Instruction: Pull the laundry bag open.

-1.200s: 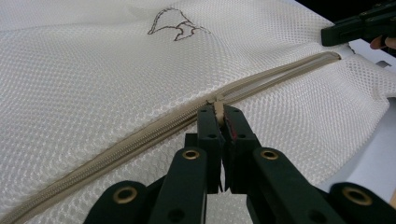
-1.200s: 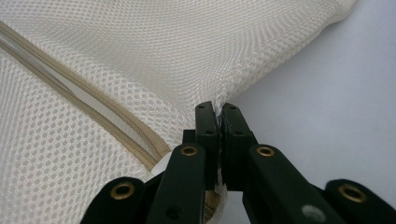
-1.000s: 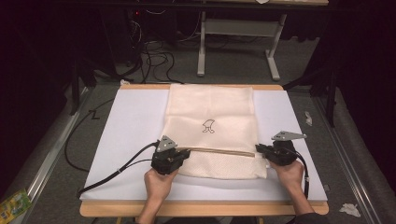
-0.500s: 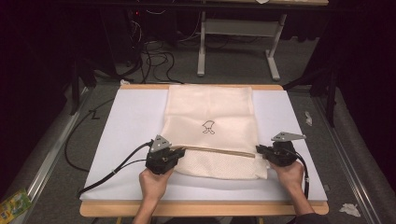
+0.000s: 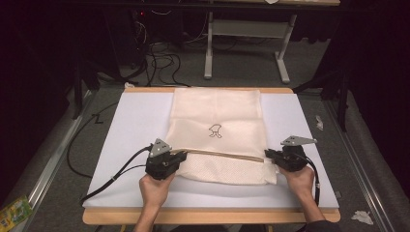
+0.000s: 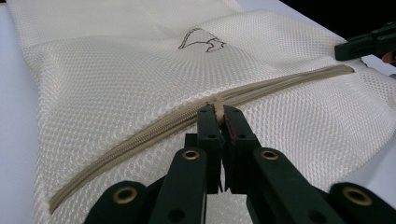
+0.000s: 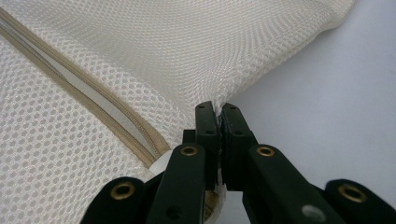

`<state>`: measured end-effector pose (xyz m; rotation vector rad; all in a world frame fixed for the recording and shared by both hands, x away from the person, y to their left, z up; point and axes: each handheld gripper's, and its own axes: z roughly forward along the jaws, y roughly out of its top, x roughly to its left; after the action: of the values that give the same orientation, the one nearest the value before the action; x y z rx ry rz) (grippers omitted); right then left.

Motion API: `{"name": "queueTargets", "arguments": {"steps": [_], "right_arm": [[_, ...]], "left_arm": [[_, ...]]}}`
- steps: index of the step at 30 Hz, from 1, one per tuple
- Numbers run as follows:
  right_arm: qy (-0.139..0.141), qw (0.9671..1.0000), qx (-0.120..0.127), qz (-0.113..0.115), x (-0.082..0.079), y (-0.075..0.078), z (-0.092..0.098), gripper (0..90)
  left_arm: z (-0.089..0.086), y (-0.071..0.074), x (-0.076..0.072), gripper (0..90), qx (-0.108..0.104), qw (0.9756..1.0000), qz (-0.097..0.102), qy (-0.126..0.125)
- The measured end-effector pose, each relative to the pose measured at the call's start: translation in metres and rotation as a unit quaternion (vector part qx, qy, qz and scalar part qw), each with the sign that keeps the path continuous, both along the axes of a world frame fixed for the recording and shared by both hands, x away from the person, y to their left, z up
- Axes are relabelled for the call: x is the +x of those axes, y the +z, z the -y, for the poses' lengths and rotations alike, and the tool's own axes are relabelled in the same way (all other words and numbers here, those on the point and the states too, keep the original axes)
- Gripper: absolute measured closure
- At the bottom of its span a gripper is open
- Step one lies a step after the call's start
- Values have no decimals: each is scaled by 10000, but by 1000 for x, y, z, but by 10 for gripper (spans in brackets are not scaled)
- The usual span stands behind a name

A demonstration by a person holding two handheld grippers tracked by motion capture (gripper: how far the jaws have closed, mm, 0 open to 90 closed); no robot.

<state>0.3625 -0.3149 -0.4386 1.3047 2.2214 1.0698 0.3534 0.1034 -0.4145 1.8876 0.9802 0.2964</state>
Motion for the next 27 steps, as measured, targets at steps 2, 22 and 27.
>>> {"name": "queueTargets", "arguments": {"steps": [2,22,27], "right_arm": [[0,10000,8,1,0,0,1,884],[-14,10000,32,86,-2,4,2,885],[-19,9999,52,101,-3,4,2,885]], "left_arm": [[0,0,0,870,-25,10000,-2,6],[-6,5,0,871,44,10000,62,36],[-6,5,0,871,65,10000,60,36]]}}
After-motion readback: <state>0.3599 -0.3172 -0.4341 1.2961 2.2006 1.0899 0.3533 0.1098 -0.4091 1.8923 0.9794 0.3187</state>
